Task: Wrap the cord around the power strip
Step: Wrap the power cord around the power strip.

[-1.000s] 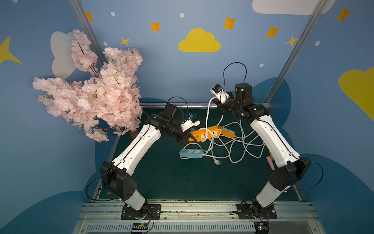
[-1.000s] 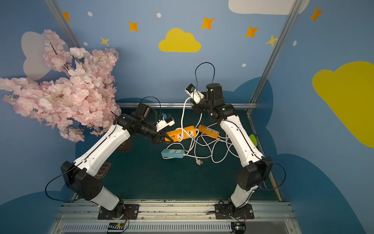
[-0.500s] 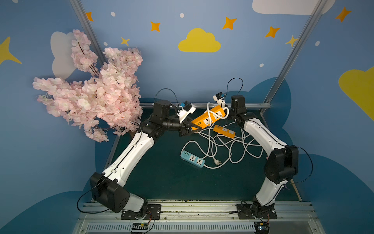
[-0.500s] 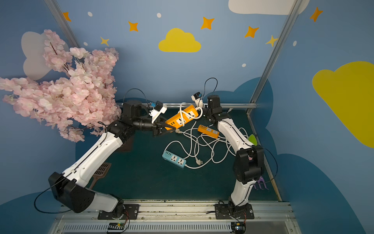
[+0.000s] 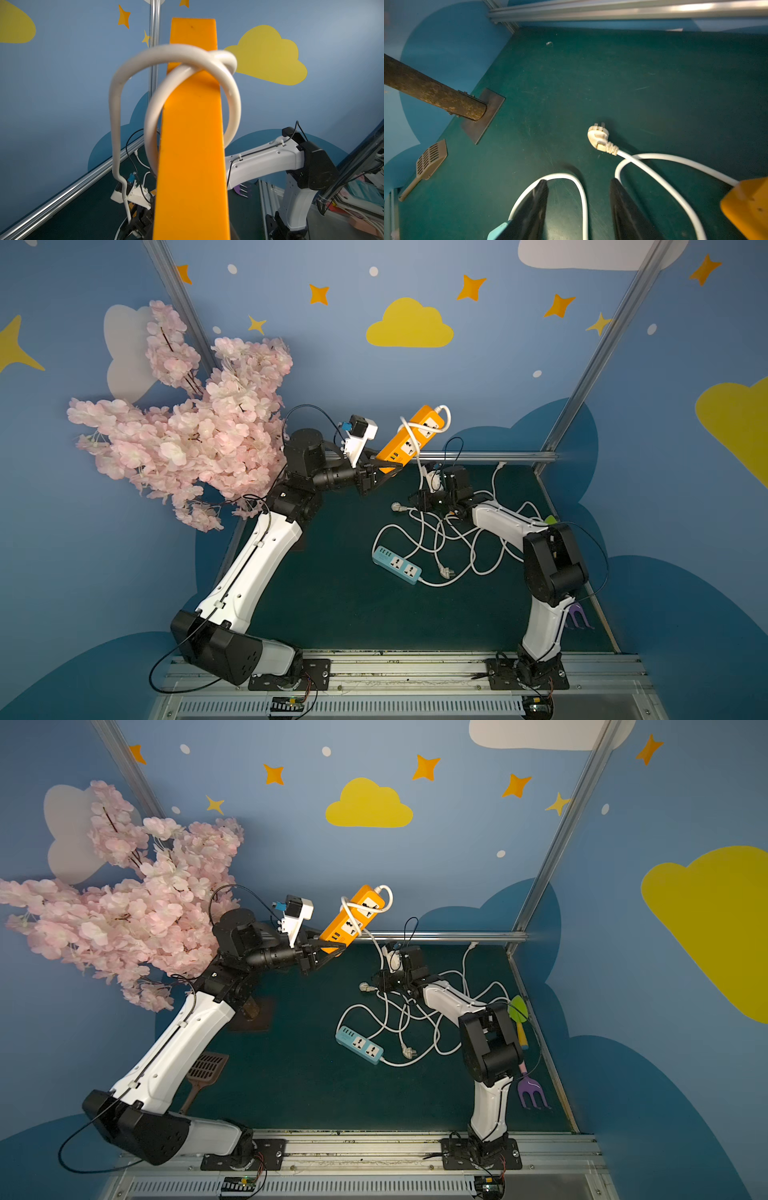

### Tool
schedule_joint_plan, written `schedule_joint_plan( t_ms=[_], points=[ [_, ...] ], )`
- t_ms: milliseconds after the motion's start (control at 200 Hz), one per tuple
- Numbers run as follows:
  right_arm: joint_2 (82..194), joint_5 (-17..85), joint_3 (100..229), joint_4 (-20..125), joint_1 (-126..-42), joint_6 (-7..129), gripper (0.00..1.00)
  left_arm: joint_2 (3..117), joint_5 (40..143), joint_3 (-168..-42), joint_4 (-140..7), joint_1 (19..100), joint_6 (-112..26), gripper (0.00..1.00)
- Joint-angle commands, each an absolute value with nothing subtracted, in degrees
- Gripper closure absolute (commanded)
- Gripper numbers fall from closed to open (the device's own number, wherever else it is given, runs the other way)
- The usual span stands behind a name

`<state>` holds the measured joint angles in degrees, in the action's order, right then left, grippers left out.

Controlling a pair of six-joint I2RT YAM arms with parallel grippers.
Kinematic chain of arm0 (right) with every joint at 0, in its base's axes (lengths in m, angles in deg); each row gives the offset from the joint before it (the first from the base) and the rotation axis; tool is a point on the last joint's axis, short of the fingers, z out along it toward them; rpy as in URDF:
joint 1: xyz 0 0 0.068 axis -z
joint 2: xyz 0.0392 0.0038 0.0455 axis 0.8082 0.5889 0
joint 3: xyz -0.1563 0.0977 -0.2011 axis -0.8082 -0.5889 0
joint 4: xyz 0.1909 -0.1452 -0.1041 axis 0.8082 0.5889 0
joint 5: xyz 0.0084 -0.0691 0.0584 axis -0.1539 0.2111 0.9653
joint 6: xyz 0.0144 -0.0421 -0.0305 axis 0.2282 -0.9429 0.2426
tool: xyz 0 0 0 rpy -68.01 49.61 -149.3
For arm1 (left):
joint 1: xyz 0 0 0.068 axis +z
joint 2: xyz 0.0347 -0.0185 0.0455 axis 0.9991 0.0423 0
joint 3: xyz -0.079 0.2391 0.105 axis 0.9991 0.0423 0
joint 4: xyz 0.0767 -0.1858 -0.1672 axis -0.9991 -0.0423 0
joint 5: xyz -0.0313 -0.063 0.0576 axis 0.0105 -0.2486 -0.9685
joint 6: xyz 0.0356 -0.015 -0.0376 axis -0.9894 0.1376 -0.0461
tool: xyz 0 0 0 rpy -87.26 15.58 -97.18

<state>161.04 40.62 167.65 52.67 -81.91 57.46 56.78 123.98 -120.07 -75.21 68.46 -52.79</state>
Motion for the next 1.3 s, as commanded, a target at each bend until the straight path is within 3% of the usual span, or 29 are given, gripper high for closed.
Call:
schedule_joint_plan(
  t_ms=[0, 65, 125, 295, 420, 601, 896, 1051, 1296],
  points=[
    [163.4, 35.2, 166.8, 54.5, -83.0, 58.7, 0.65, 54.2, 120.3, -123.6, -71.0, 69.4, -52.5, 0.98],
    [163.1, 37.2, 169.3, 57.1, -83.4, 55.9, 0.88, 53.9, 116.8, -123.4, -71.8, 70.4, -51.8, 0.98],
    [161.6, 38.3, 174.3, 61.9, -84.0, 52.5, 1.0, 53.6, 112.7, -122.6, -71.8, 71.4, -50.9, 0.98],
    [156.5, 36.2, 188.2, 74.1, -83.5, 42.8, 1.0, 51.2, 102.8, -118.9, -69.5, 75.5, -45.9, 0.98],
    [152.9, 29.2, 197.5, 78.6, -82.6, 35.7, 1.0, 50.2, 103.0, -117.2, -67.7, 77.0, -43.9, 0.98],
    [148.3, 32.2, 202.2, 79.4, -81.4, 35.1, 1.0, 49.5, 102.7, -116.6, -65.6, 77.1, -42.6, 0.97],
    [144.9, 36.1, 183.8, 78.4, -80.1, 36.5, 1.0, 50.4, 108.7, -115.2, -59.3, 77.4, -36.2, 0.97],
    [146.0, 37.7, 180.1, 76.4, -78.3, 40.0, 1.0, 51.3, 112.5, -112.9, -56.1, 77.4, -31.5, 0.97],
    [144.2, 37.6, 174.9, 76.7, -77.7, 39.6, 1.0, 52.6, 109.2, -114.5, -64.1, 77.4, -38.7, 0.97]
  ],
)
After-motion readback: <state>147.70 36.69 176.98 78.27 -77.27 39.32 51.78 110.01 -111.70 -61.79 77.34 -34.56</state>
